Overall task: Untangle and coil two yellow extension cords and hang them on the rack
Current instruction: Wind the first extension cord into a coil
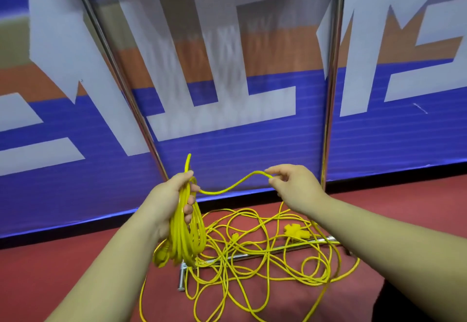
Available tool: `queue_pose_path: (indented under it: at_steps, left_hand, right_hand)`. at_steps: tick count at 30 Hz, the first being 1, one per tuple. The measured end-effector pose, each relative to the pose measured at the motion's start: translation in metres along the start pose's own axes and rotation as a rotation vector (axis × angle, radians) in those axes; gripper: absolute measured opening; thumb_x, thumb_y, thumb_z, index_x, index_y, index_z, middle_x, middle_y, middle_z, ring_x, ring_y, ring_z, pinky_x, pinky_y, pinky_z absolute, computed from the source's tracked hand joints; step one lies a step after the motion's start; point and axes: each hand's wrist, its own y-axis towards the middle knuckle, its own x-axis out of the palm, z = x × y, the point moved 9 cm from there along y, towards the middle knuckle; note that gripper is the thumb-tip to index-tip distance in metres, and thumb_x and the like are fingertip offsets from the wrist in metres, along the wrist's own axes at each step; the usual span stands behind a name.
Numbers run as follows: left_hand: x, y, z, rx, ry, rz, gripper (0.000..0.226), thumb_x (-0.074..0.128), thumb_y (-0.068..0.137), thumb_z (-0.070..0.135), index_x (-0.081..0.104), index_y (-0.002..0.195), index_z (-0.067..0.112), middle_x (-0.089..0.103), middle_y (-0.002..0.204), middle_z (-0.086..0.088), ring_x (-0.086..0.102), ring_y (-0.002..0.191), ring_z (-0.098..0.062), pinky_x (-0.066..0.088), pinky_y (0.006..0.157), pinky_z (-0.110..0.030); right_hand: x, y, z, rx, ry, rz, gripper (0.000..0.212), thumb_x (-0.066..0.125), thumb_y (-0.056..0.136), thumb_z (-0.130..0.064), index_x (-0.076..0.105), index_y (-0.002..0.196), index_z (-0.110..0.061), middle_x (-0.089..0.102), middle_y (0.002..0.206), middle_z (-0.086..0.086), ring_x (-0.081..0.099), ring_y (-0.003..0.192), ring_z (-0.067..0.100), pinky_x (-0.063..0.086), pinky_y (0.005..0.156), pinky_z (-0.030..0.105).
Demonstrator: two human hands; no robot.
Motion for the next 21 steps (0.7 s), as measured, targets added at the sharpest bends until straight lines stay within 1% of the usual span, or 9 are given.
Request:
queue_pose_path:
  at_steps: [2, 4, 8, 12, 14, 16, 17, 20, 21]
  left_hand:
    - [-0.002, -0.001, 0.002, 0.006, -0.011, -0.004, 0.035, 0.058, 0.097, 0.041, 0.063, 0.091, 0.007, 0.044, 0.054, -0.002, 0.036, 0.035, -0.010, 0.035, 0.038, -0.021]
    - [0.000, -0.004, 0.005, 0.053, -0.015, -0.028, 0.031, 0.058, 0.098, 0.035, 0.062, 0.089, 0.006, 0.043, 0.054, -0.002, 0.035, 0.035, -0.010, 0.035, 0.038, -0.020]
    - [0.004, -0.008, 0.017, 0.169, -0.032, -0.092, 0.024, 0.058, 0.098, 0.028, 0.064, 0.094, 0.005, 0.040, 0.055, -0.004, 0.033, 0.035, -0.010, 0.034, 0.038, -0.021]
    - [0.006, -0.010, 0.027, 0.248, -0.092, -0.111, 0.015, 0.059, 0.097, 0.022, 0.064, 0.091, 0.008, 0.039, 0.054, -0.001, 0.033, 0.037, -0.009, 0.036, 0.041, -0.022]
    - [0.008, -0.010, 0.029, 0.271, -0.095, -0.109, 0.013, 0.060, 0.096, 0.020, 0.063, 0.093, 0.008, 0.039, 0.053, 0.000, 0.033, 0.038, -0.010, 0.036, 0.042, -0.022]
    - [0.009, -0.010, 0.029, 0.280, -0.088, -0.108, 0.011, 0.060, 0.096, 0.018, 0.060, 0.094, 0.007, 0.040, 0.053, 0.000, 0.034, 0.038, -0.010, 0.037, 0.042, -0.023]
    - [0.011, -0.009, 0.029, 0.277, -0.089, -0.112, 0.011, 0.060, 0.096, 0.017, 0.059, 0.095, 0.007, 0.040, 0.052, 0.001, 0.034, 0.038, -0.010, 0.037, 0.042, -0.023]
    - [0.016, -0.008, 0.025, 0.251, -0.117, -0.143, 0.009, 0.060, 0.096, 0.017, 0.058, 0.093, 0.009, 0.041, 0.053, 0.001, 0.035, 0.038, -0.010, 0.039, 0.043, -0.023]
    - [0.019, -0.008, 0.024, 0.243, -0.128, -0.152, 0.009, 0.059, 0.096, 0.017, 0.058, 0.092, 0.009, 0.041, 0.054, 0.001, 0.035, 0.038, -0.010, 0.039, 0.043, -0.023]
  right_hand:
    - [0.007, -0.001, 0.000, -0.040, -0.179, -0.082, 0.023, 0.064, 0.092, -0.024, 0.074, 0.112, -0.027, 0.074, 0.096, -0.006, 0.068, 0.095, 0.017, 0.049, 0.083, 0.026]
    - [0.018, -0.006, -0.003, -0.104, -0.333, -0.197, 0.024, 0.063, 0.092, -0.025, 0.074, 0.114, -0.027, 0.074, 0.112, -0.004, 0.065, 0.109, 0.017, 0.048, 0.091, 0.026]
    - [0.031, -0.021, -0.020, -0.262, -0.445, -0.375, 0.027, 0.058, 0.096, -0.022, 0.074, 0.118, -0.025, 0.072, 0.119, -0.005, 0.062, 0.113, 0.014, 0.045, 0.092, 0.024]
    - [0.031, -0.034, -0.044, -0.381, -0.434, -0.453, 0.026, 0.060, 0.095, -0.020, 0.075, 0.116, -0.025, 0.070, 0.112, -0.007, 0.062, 0.103, 0.011, 0.041, 0.082, 0.018]
    - [0.032, -0.043, -0.053, -0.424, -0.425, -0.544, 0.024, 0.063, 0.094, -0.021, 0.075, 0.114, -0.025, 0.071, 0.109, -0.006, 0.063, 0.095, 0.010, 0.045, 0.080, 0.020]
    - [0.032, -0.053, -0.061, -0.453, -0.416, -0.631, 0.022, 0.065, 0.093, -0.023, 0.076, 0.112, -0.025, 0.072, 0.105, -0.005, 0.063, 0.088, 0.011, 0.049, 0.079, 0.026]
    - [0.031, -0.056, -0.064, -0.463, -0.408, -0.655, 0.022, 0.065, 0.093, -0.023, 0.075, 0.113, -0.025, 0.072, 0.102, -0.005, 0.063, 0.084, 0.008, 0.050, 0.077, 0.026]
    - [0.026, -0.063, -0.076, -0.441, -0.265, -0.688, 0.032, 0.066, 0.093, -0.013, 0.069, 0.124, -0.022, 0.070, 0.091, -0.007, 0.057, 0.067, -0.006, 0.040, 0.064, 0.007]
    - [0.025, -0.065, -0.078, -0.401, -0.175, -0.716, 0.038, 0.066, 0.092, -0.007, 0.066, 0.128, -0.019, 0.069, 0.087, -0.005, 0.057, 0.062, -0.008, 0.039, 0.060, 0.007]
